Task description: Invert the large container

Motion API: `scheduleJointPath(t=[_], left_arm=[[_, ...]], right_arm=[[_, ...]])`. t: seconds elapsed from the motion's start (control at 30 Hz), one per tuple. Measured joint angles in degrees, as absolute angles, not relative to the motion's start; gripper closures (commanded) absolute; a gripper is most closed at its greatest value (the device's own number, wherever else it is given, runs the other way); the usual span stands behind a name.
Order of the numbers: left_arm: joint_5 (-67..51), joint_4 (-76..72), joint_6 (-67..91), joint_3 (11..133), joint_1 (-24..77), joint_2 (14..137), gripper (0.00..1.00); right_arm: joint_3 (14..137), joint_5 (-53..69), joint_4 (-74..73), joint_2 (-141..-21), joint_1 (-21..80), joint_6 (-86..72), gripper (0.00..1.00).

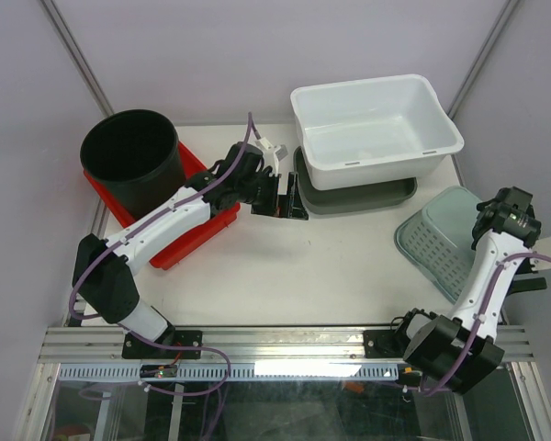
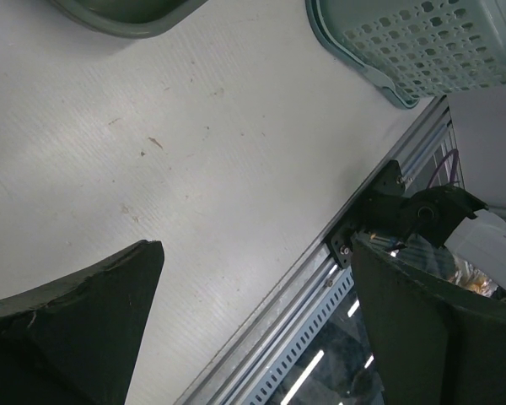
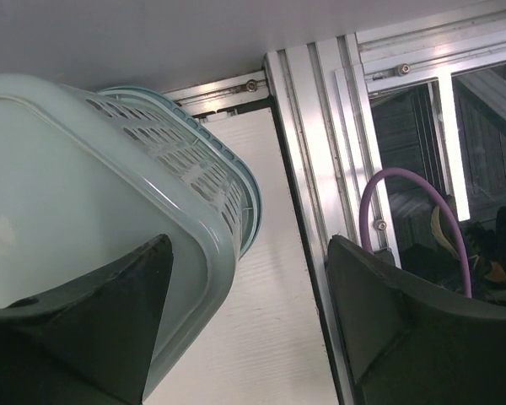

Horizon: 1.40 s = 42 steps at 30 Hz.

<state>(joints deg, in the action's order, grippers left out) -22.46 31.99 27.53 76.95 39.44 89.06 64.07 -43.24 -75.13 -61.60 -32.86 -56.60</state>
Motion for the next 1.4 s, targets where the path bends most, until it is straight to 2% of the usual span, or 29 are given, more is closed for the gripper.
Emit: scheduleJointPath(t=[0.33,0.53,0.6,0.7,0.8,0.87,0.93,1.07,1.23,1.4], left_arm=[[-24.1,32.1,26.2,76.9,39.4,89.3,0.01],[-24.2,32.1,25.9,76.9,39.4,89.9,0.01],[-24.2,32.2,25.9,77.0,39.4,90.3,0.01],[-24.1,32.2,25.9,77.1,39.4,90.9,0.01],[-23.5,32.6,25.9,77.4,39.4,91.1,0.01],[-22.5,32.7,25.9,77.7,39.4,91.1,0.01],[-21.5,32.9,26.0,78.0,39.4,91.1,0.01],[-19.2,33.1,26.2,78.4,39.4,91.1,0.01],[-16.8,32.9,27.7,79.8,39.4,93.3,0.01],[-14.6,33.1,29.9,80.3,39.3,95.8,0.01]], right_arm=[[63.6,-40.1,-81.8,-56.8,-33.0,-59.1,0.31],[64.7,-32.3,-81.2,-49.5,-33.1,-52.5,0.32],[64.6,-26.8,-76.7,-44.8,-33.2,-46.7,0.3],[63.3,-11.6,-66.1,-37.5,-32.9,-37.1,0.31],[62.9,2.5,-58.1,-36.0,-32.7,-31.9,0.33],[61.6,10.6,-53.5,-37.2,-32.4,-29.6,0.37],[60.1,16.4,-50.5,-38.7,-31.9,-27.9,0.46],[58.2,24.3,-47.0,-41.0,-29.2,-25.7,0.6],[56.1,24.3,-44.0,-43.5,-17.9,-24.7,0.62],[55.7,12.0,-43.5,-50.4,4.8,-24.5,0.61]])
